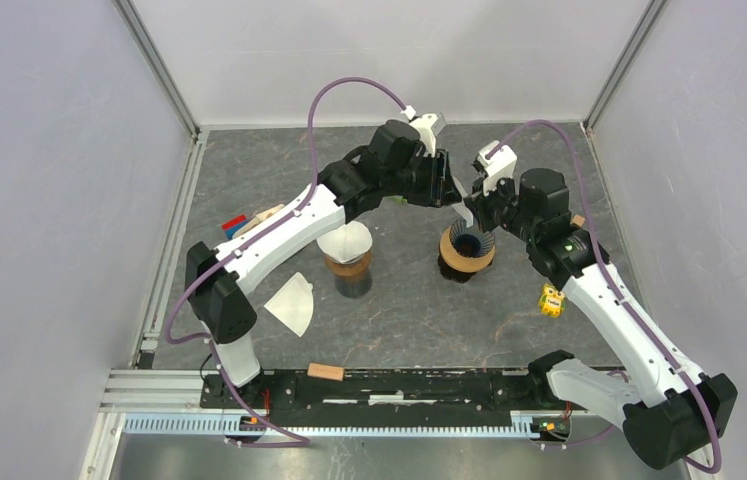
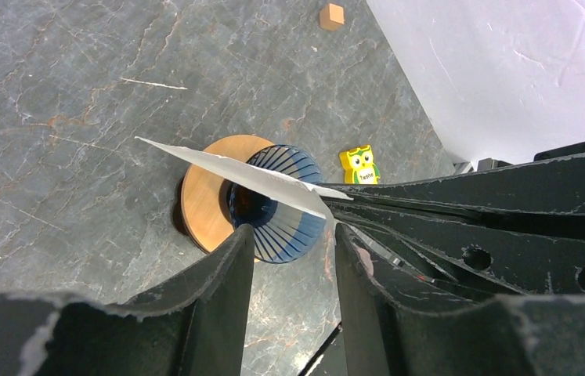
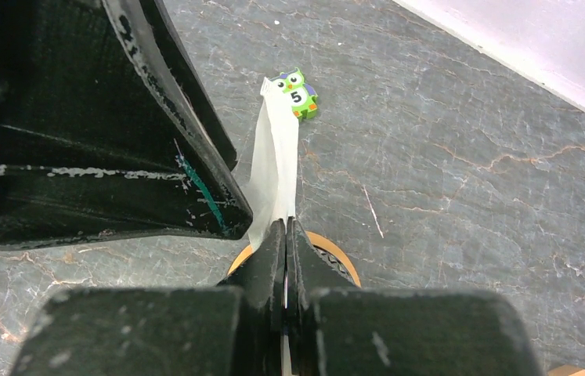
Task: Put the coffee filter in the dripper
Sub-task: Place the coffee filter in the coffee dripper.
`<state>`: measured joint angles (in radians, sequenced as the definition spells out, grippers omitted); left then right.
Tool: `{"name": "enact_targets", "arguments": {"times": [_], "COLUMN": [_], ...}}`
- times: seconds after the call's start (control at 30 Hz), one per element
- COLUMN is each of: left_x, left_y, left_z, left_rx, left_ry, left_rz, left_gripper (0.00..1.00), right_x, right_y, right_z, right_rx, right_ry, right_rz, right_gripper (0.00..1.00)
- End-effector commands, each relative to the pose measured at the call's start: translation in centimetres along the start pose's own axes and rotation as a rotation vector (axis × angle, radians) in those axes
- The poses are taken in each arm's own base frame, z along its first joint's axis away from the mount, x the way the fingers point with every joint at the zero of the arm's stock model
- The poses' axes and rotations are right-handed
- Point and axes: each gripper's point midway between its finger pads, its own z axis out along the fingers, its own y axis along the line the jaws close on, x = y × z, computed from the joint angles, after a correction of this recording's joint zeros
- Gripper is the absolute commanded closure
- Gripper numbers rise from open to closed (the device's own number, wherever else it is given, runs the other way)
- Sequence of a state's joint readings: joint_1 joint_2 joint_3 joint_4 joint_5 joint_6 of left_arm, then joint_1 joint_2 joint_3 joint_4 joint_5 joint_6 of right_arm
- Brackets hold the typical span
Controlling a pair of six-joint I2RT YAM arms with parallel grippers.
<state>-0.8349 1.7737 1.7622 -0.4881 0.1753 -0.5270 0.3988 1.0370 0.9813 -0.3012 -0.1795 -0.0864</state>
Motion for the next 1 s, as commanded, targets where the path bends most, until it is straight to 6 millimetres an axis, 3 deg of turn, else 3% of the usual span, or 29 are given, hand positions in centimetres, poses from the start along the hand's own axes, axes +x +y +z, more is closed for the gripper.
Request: {"name": "enact_targets", "arguments": {"times": [0.0,0.37,0.8,0.97], "left_x": [-2.6,-2.7,-1.8,-1.9], "left_y": [-2.0,-1.5,-1.2,-1.2], "left_z": [-2.0,-0.2,1.3,1.2], "left_rx": [0.064,0.048,0.052,0.055], "left_ry": [-0.083,-0.065,-0.034,-0.036], "left_rz": [-0.027,-0.049,-0.065,-0.06], "left_gripper": [0.5,0.48,0.66,0.79], "right_x": [-1.0,-0.9,-1.0,-0.9], "right_y": [-0.4,0.0,0.3,0.0], "right_z": [-0.1,-0.1,-0.2,-0.4], "right_rx": [0.019,-0.006,-0.015,-0.001], "right_ry": [-0.042,-0.044,-0.05,-0.049], "right_rz": [-0.016,-0.01,-0.008,-0.018], "right_gripper": [1.0,1.0,1.0,1.0]}}
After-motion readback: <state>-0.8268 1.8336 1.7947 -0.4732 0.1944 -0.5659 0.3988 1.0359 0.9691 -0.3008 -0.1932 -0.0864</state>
